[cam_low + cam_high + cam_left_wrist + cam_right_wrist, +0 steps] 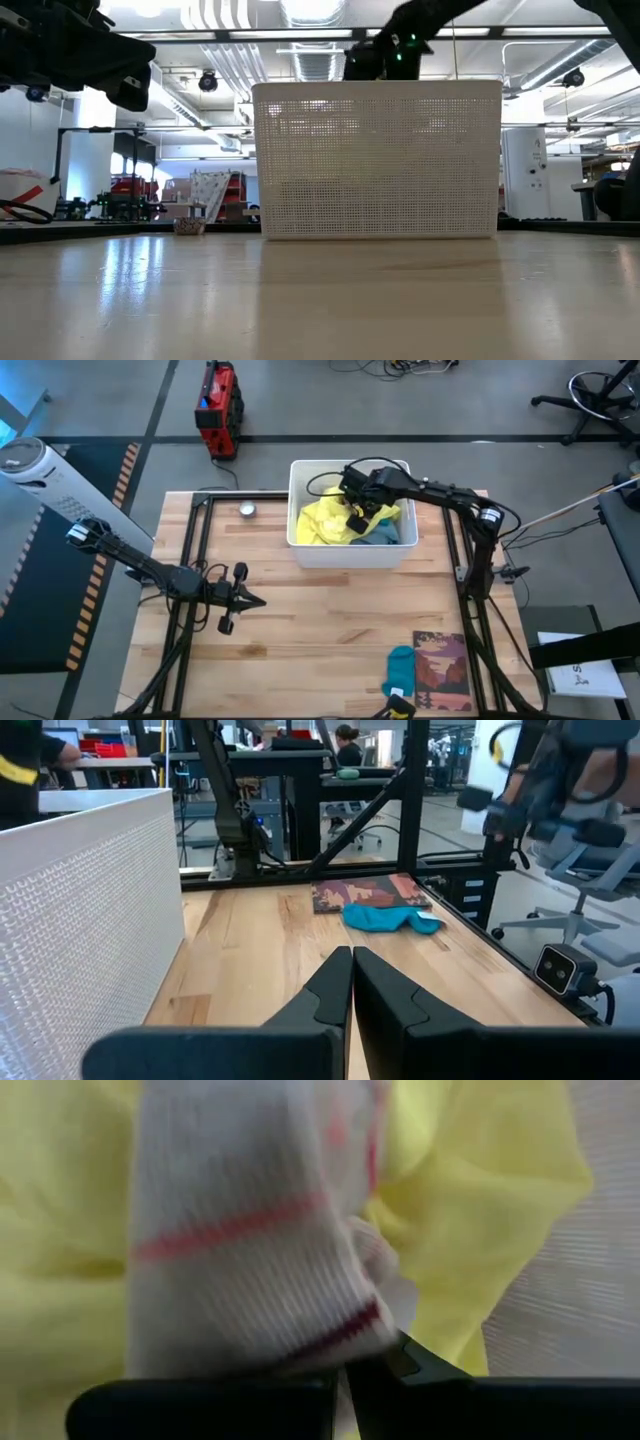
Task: Sort clothes
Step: Put the red striped sock into the white bin, then put the blue sock into the white bin
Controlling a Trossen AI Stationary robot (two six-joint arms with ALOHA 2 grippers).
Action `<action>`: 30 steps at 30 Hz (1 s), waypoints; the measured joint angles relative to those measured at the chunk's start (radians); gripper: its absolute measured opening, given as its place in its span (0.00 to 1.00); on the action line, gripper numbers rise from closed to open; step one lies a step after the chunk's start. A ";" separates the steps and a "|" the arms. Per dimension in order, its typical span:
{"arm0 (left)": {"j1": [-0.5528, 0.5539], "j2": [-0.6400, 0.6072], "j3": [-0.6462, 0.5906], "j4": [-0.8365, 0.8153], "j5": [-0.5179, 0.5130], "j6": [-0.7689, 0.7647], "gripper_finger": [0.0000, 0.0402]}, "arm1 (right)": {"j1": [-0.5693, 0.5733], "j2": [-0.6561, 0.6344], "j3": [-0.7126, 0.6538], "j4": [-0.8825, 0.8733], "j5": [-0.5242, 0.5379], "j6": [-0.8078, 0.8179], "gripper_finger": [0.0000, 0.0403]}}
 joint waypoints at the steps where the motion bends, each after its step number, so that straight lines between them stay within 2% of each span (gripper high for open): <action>1: 0.000 0.000 0.000 0.000 0.000 0.000 0.00 | -0.003 -0.001 -0.021 0.020 -0.006 -0.003 0.00; 8: 0.000 0.000 0.000 0.001 0.000 0.000 0.00 | -0.006 -0.004 -0.117 0.115 -0.006 -0.025 0.00; 16: 0.000 0.000 0.000 0.001 0.000 -0.005 0.00 | -0.001 -0.027 -0.079 0.104 0.010 -0.026 0.02; 20: 0.000 0.000 0.000 0.001 0.000 -0.005 0.00 | 0.008 -0.065 -0.022 0.100 0.009 -0.034 0.11; 30: 0.000 0.000 0.000 0.000 0.000 -0.005 0.00 | 0.059 -0.165 0.151 0.085 0.016 -0.053 0.43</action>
